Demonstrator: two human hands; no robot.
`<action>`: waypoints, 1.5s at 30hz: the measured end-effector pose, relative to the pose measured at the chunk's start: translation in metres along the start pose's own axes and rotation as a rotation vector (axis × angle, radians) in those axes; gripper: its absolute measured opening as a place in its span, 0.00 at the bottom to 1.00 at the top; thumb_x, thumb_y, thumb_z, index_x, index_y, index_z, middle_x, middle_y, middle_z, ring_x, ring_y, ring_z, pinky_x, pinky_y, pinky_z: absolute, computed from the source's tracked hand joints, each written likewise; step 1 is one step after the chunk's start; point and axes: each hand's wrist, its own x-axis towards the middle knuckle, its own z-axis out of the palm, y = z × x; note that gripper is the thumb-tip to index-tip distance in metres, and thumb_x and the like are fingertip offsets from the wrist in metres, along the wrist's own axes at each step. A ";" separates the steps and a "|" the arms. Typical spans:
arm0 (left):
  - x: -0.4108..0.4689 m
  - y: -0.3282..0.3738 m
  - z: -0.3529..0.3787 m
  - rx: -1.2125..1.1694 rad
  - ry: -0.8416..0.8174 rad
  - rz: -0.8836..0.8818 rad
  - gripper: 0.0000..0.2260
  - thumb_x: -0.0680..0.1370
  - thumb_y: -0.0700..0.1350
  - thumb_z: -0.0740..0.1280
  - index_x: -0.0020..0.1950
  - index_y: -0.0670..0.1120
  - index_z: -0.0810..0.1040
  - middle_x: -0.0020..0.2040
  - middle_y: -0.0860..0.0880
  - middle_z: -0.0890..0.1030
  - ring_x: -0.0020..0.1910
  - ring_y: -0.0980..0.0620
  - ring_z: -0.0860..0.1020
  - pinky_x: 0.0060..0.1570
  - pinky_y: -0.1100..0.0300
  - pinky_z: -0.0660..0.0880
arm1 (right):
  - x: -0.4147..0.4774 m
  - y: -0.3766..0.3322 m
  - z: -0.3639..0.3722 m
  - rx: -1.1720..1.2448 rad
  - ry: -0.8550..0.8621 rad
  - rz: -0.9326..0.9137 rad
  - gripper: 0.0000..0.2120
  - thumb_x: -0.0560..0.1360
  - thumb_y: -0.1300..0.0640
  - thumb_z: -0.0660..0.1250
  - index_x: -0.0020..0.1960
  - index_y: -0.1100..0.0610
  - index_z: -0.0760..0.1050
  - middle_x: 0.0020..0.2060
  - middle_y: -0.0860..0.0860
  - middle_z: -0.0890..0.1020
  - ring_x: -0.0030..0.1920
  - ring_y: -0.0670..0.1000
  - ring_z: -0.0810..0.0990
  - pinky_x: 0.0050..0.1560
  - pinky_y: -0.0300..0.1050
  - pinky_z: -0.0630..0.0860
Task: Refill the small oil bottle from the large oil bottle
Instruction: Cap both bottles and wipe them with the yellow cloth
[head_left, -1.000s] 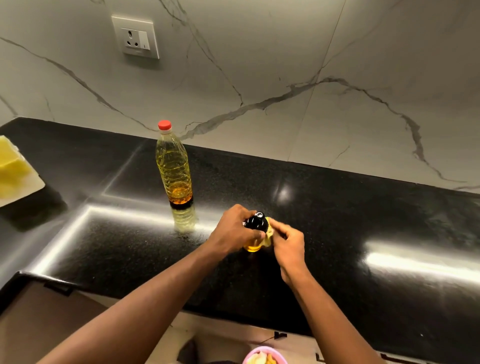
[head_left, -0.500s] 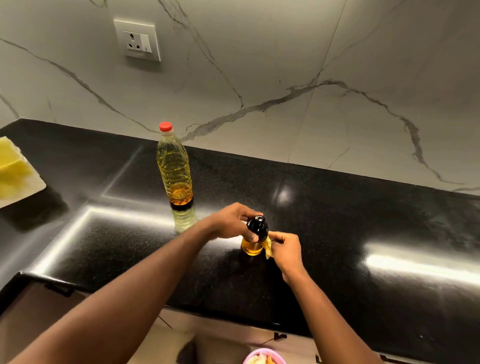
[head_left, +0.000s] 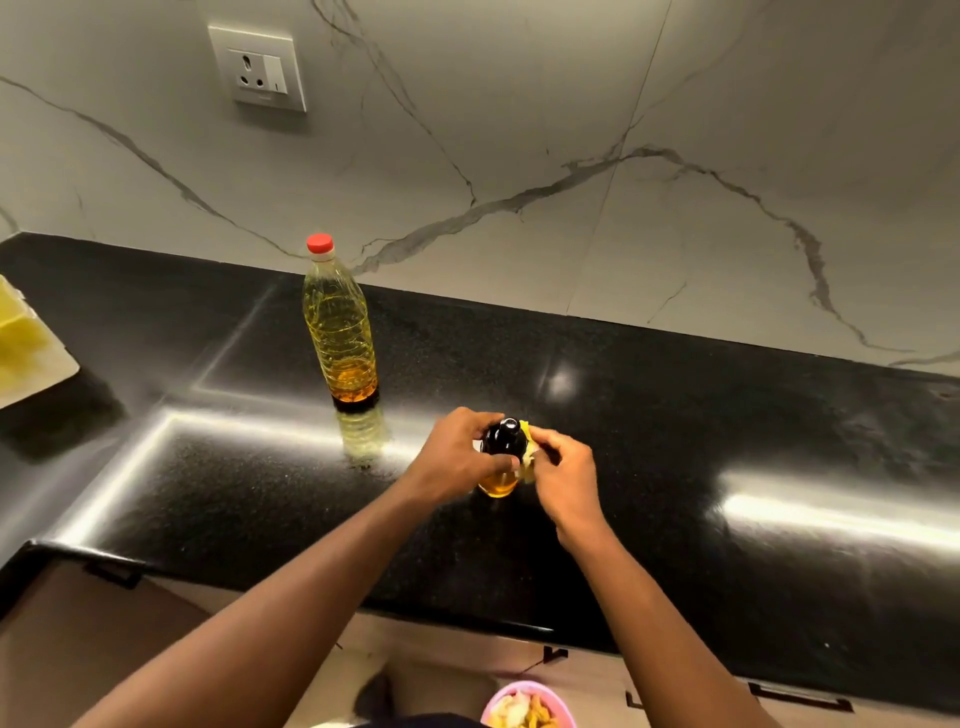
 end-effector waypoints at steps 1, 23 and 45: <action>-0.001 0.000 0.000 -0.005 0.018 0.012 0.18 0.73 0.45 0.80 0.62 0.48 0.86 0.46 0.59 0.79 0.53 0.55 0.77 0.53 0.59 0.74 | -0.005 0.001 0.002 -0.042 -0.022 -0.015 0.18 0.80 0.66 0.69 0.67 0.53 0.84 0.59 0.48 0.85 0.59 0.44 0.83 0.65 0.46 0.81; 0.003 -0.005 0.004 0.010 0.001 -0.036 0.16 0.72 0.44 0.80 0.59 0.48 0.87 0.51 0.50 0.82 0.54 0.51 0.80 0.57 0.52 0.79 | -0.005 0.037 0.022 0.019 -0.013 0.249 0.16 0.74 0.70 0.69 0.37 0.53 0.88 0.36 0.56 0.88 0.40 0.56 0.86 0.42 0.52 0.81; 0.014 -0.017 -0.003 -0.032 -0.124 -0.023 0.15 0.72 0.42 0.79 0.59 0.49 0.87 0.55 0.52 0.84 0.58 0.55 0.80 0.60 0.56 0.76 | -0.013 0.031 0.025 -0.131 0.016 0.263 0.12 0.75 0.67 0.70 0.37 0.55 0.88 0.33 0.53 0.87 0.37 0.53 0.87 0.37 0.48 0.83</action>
